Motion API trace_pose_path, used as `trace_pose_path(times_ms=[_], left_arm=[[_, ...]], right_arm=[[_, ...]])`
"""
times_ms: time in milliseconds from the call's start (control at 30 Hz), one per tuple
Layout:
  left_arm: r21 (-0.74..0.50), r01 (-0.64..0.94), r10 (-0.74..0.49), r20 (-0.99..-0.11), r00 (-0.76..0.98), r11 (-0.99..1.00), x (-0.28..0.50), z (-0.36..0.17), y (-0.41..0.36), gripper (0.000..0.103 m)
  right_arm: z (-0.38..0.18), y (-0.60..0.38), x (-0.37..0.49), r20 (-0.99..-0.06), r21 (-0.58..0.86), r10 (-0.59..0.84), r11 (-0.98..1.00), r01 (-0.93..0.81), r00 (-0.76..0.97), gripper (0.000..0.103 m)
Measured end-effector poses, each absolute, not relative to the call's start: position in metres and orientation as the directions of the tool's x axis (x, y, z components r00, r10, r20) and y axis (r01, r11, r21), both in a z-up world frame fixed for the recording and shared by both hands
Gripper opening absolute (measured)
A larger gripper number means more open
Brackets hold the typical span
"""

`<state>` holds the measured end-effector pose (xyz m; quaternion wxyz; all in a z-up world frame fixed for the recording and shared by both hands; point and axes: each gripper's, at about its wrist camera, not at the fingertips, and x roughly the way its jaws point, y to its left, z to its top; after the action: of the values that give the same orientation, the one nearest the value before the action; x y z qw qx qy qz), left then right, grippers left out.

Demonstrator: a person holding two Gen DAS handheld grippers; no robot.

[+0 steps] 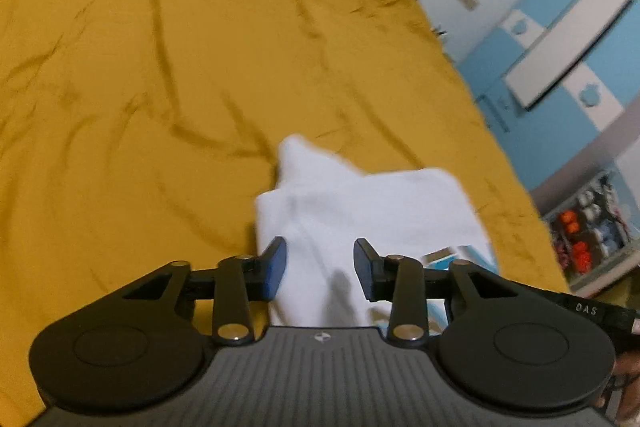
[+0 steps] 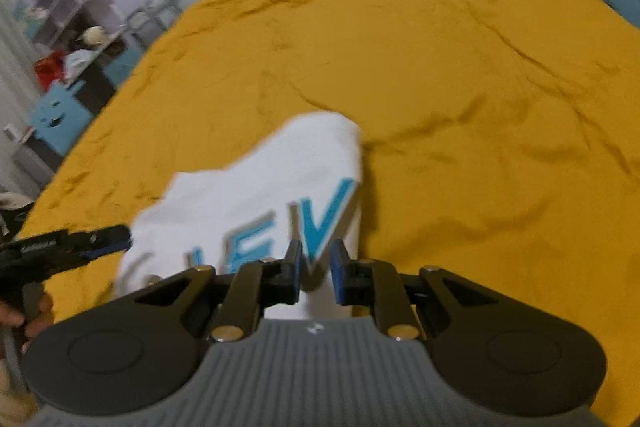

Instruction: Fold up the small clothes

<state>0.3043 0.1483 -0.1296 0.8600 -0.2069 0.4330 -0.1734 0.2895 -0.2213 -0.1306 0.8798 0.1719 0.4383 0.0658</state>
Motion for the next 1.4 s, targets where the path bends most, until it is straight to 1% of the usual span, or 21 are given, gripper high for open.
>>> trace_pose_path(times_ms=[33, 67, 133, 233, 333, 400, 467, 633, 767, 867, 967, 1100, 1267, 1400], left_arm=[[-0.503, 0.100, -0.467, -0.685, 0.559, 0.858, 0.306, -0.136, 0.150, 0.033], [-0.507, 0.085, -0.463, -0.690, 0.556, 0.858, 0.307, -0.138, 0.151, 0.033], [-0.519, 0.077, -0.466, -0.681, 0.564, 0.852, 0.303, -0.131, 0.154, 0.033], [-0.516, 0.092, -0.465, -0.661, 0.589, 0.851, 0.292, -0.114, 0.159, 0.034], [-0.519, 0.131, -0.483, -0.632, 0.606, 0.844, 0.272, -0.098, 0.159, 0.036], [-0.493, 0.176, -0.488, -0.625, 0.609, 0.852, 0.260, -0.087, 0.146, 0.036], [-0.456, 0.242, -0.501, -0.619, 0.605, 0.856, 0.241, -0.079, 0.131, 0.036], [-0.344, 0.318, -0.468, -0.642, 0.607, 0.884, 0.194, -0.073, 0.108, 0.036], [-0.256, 0.361, -0.436, -0.644, 0.629, 0.897, 0.161, -0.076, 0.098, 0.036], [-0.256, 0.359, -0.437, -0.626, 0.646, 0.897, 0.144, -0.083, 0.101, 0.036], [-0.251, 0.330, -0.411, -0.652, 0.637, 0.910, 0.141, -0.097, 0.101, 0.036], [-0.197, 0.333, -0.373, -0.679, 0.632, 0.922, 0.136, -0.116, 0.097, 0.037], [-0.222, 0.341, -0.398, -0.666, 0.631, 0.913, 0.135, -0.142, 0.107, 0.039], [-0.224, 0.348, -0.405, -0.659, 0.634, 0.910, 0.134, -0.145, 0.110, 0.039]], right_arm=[[-0.136, -0.222, 0.290, -0.759, 0.363, 0.258, 0.930, 0.059, 0.597, 0.015], [-0.140, -0.223, 0.291, -0.762, 0.385, 0.266, 0.919, 0.084, 0.591, 0.016], [-0.135, -0.223, 0.286, -0.751, 0.397, 0.269, 0.914, 0.086, 0.604, 0.016], [-0.115, -0.217, 0.273, -0.741, 0.343, 0.243, 0.938, 0.043, 0.626, 0.016], [-0.100, -0.214, 0.246, -0.715, 0.329, 0.241, 0.944, 0.011, 0.656, 0.016], [-0.091, -0.209, 0.231, -0.700, 0.319, 0.245, 0.948, -0.012, 0.671, 0.016], [-0.081, -0.198, 0.212, -0.694, 0.281, 0.239, 0.958, -0.050, 0.679, 0.016], [-0.072, -0.176, 0.169, -0.701, 0.173, 0.210, 0.977, -0.123, 0.682, 0.016], [-0.080, -0.162, 0.143, -0.708, 0.114, 0.180, 0.984, -0.140, 0.683, 0.027], [-0.092, -0.152, 0.130, -0.698, 0.081, 0.161, 0.986, -0.147, 0.698, 0.027], [-0.109, -0.147, 0.125, -0.722, 0.060, 0.137, 0.989, -0.135, 0.678, 0.027], [-0.130, -0.145, 0.120, -0.734, 0.058, 0.131, 0.990, -0.130, 0.667, 0.028], [-0.162, -0.143, 0.112, -0.717, 0.036, 0.126, 0.989, -0.143, 0.686, 0.028], [-0.173, -0.149, 0.116, -0.723, 0.057, 0.140, 0.988, -0.143, 0.676, 0.028]])
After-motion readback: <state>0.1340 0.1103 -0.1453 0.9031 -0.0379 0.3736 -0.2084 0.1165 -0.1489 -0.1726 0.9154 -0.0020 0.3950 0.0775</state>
